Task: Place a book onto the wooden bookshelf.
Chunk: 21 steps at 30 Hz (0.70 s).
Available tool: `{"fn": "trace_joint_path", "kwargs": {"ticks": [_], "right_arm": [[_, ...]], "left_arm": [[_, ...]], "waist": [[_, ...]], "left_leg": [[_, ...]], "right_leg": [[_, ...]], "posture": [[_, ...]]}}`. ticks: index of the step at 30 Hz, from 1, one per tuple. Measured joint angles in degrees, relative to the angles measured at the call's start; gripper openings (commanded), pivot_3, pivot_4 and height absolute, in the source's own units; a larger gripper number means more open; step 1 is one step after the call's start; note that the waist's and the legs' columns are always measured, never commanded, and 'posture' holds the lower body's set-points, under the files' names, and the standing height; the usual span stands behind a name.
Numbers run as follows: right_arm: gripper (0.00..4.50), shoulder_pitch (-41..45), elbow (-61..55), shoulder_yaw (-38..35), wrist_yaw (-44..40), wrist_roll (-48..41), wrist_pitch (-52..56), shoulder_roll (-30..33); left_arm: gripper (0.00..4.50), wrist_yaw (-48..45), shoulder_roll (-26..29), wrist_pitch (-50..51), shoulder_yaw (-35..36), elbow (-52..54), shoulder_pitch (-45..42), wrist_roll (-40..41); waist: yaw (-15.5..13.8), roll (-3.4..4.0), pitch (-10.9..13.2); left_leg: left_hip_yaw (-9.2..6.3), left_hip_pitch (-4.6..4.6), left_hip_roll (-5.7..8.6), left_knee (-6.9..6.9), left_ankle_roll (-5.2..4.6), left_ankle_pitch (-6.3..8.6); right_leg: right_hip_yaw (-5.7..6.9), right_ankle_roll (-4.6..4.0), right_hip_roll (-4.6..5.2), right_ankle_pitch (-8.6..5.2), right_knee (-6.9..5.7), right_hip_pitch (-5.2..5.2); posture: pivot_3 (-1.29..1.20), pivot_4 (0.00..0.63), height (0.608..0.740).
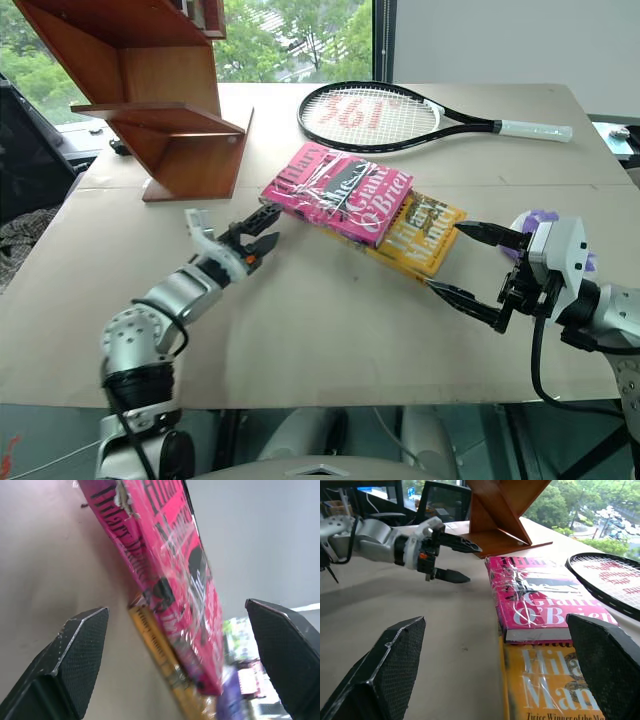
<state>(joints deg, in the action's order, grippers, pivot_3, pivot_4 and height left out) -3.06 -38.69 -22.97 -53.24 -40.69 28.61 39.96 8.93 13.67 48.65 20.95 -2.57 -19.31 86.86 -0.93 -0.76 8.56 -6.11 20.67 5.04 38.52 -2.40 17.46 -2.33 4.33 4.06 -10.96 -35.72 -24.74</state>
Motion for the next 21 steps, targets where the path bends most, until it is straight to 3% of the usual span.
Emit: {"fn": "trace_joint_path", "kwargs": {"ticks": [5,19,20,21], "right_arm": [[4.45,-2.33,-3.31,-1.96,2.60,-3.48,-0.03,0.14],[4.45,-7.93,-3.30,-3.08,0.54,-4.40,-3.97,1.80],[4.50,-8.07,-3.30,-3.10,0.47,-4.38,-4.03,1.84],[4.50,-8.55,-3.30,-3.30,0.42,-4.31,-4.25,1.91]], "left_arm": [[4.50,-0.80,-4.13,-2.54,1.41,-9.69,-5.87,-1.21],[4.50,-13.10,-6.42,-3.85,5.07,-33.22,-20.98,-11.55],[4.01,-13.41,-6.47,-3.64,5.36,-33.77,-21.27,-11.92],[3.86,-13.79,-6.58,-3.17,5.61,-34.76,-21.79,-12.50]], "waist": [[-0.06,0.00,-0.01],[-0.80,0.02,-0.13],[-0.86,0.04,-0.17],[-1.03,0.08,-0.22]], "left_leg": [[-0.01,0.00,0.00,0.00,0.00,0.00],[-0.06,-0.05,0.14,0.05,-0.01,-0.01],[-0.07,-0.05,0.14,0.05,-0.01,-0.01],[-0.07,-0.05,0.14,0.05,-0.01,-0.01]], "right_leg": [[0.02,0.00,-0.03,0.00,0.02,0.00],[0.06,0.01,-0.02,0.00,-0.01,0.10],[0.06,0.01,-0.02,-0.01,-0.02,0.10],[0.07,0.01,-0.02,-0.01,-0.02,0.10]], "posture": [[0.00,0.150,0.740],[0.00,0.150,0.740],[0.00,0.150,0.740],[0.00,0.150,0.740]]}}
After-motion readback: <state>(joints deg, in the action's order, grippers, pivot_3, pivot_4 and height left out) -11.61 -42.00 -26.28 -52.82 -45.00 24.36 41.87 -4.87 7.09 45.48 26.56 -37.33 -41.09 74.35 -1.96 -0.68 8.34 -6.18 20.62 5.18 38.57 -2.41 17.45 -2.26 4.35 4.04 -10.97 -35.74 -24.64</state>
